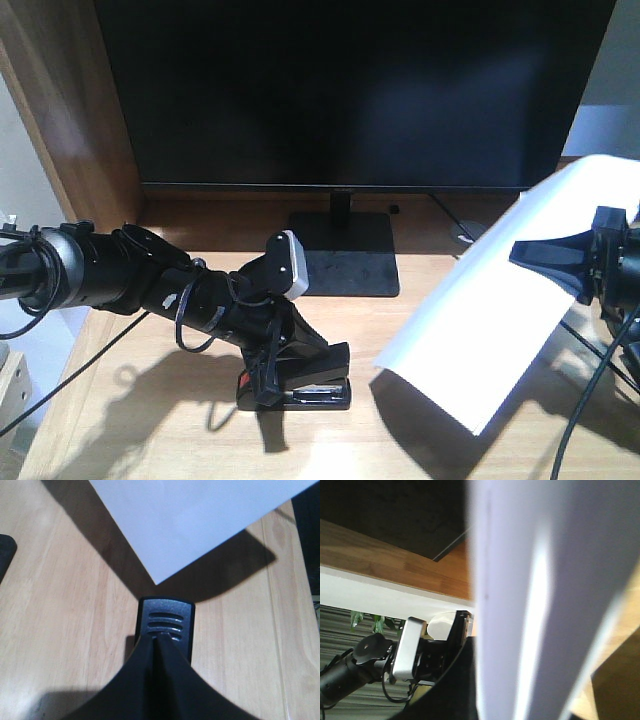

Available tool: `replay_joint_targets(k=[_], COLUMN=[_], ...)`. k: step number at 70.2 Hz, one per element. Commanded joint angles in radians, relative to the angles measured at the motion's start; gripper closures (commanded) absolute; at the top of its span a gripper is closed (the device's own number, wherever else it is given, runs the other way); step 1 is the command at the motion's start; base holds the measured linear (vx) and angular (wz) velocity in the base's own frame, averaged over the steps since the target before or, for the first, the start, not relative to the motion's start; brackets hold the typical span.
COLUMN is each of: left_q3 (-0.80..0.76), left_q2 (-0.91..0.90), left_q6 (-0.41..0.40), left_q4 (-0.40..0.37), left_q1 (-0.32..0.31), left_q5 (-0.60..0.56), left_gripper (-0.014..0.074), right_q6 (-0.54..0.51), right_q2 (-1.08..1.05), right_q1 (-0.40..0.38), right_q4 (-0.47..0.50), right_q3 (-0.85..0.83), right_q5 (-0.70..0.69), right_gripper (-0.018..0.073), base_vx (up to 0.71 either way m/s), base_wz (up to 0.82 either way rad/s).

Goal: Grab stapler and paper to desk for stapling
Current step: 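Swing the white paper down with the right gripper toward the desk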

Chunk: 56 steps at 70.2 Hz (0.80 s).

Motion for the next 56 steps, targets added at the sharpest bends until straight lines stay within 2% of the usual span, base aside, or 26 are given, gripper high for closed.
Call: replay_joint_targets(k=[1,13,21,29,42,56], left_q3=[-0.021,-0.021,-0.021,-0.021,-0.021,-0.021], left_q2=[-0.045,-0.045,-0.045,-0.045,-0.045,-0.045], left_q6=[0.0,0.0,0.0,0.0,0.0,0.0], left_q4=[-0.045,-0.045,-0.045,-0.045,-0.045,-0.045], left_q1=[-0.004,-0.004,-0.004,-0.004,-0.004,-0.004], left_q5=[0.036,0.036,0.036,0.036,0.035,0.035], left_gripper=[0.0603,0.0603,0.0603,0.0603,0.0603,0.0603], right_q6=[0.001,0.001,0.001,0.001,-0.007,-0.032], right_q2=[0.005,0.039,0.039,0.039,0.042,0.042], right_q1=[0.032,0.164,0.209,0.207,0.207,0.207], right_q4=[0.055,0.023,0.006,-0.04,-0.052,-0.119], right_q3=[-0.029,-0.029,-0.029,-0.007,0.16,0.205], right_q5=[-0.161,-0.161,-0.161,-0.161,-0.139,-0.099], right_gripper=[0.0562,0.0562,0.0562,0.0562,0.0562,0.0562], base_vx=[0.0,0.0,0.0,0.0,0.0,0.0], base_wz=[0.0,0.0,0.0,0.0,0.0,0.0])
